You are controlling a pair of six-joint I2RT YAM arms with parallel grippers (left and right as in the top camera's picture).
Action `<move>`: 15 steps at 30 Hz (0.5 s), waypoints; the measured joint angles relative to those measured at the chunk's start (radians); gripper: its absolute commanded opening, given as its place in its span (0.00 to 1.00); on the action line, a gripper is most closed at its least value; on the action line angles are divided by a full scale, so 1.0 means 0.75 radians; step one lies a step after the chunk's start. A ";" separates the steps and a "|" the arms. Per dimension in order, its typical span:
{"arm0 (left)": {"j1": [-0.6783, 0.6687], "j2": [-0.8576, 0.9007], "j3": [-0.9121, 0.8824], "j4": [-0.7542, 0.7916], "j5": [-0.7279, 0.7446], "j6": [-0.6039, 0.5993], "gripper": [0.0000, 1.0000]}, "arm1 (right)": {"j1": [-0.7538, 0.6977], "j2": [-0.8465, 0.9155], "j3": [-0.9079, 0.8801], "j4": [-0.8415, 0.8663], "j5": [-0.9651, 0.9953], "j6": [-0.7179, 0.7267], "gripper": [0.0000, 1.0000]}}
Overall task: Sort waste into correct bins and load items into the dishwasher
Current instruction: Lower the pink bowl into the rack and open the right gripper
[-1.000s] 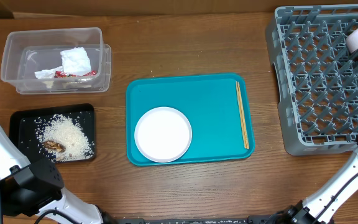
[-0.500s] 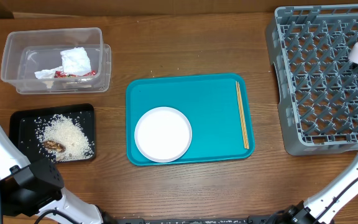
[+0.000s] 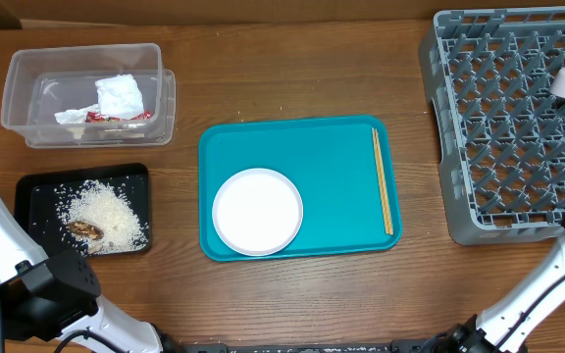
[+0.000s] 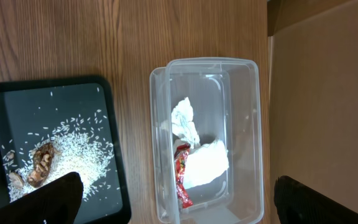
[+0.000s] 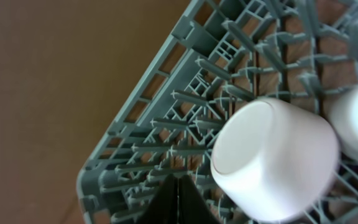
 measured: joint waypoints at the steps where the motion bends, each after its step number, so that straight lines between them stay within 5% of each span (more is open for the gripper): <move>1: 0.000 0.000 0.000 0.000 0.001 0.000 1.00 | 0.023 0.005 0.000 0.018 0.032 0.002 0.04; 15: 0.000 0.000 0.000 0.000 0.000 0.000 1.00 | 0.253 0.122 -0.001 -0.042 0.740 0.038 0.04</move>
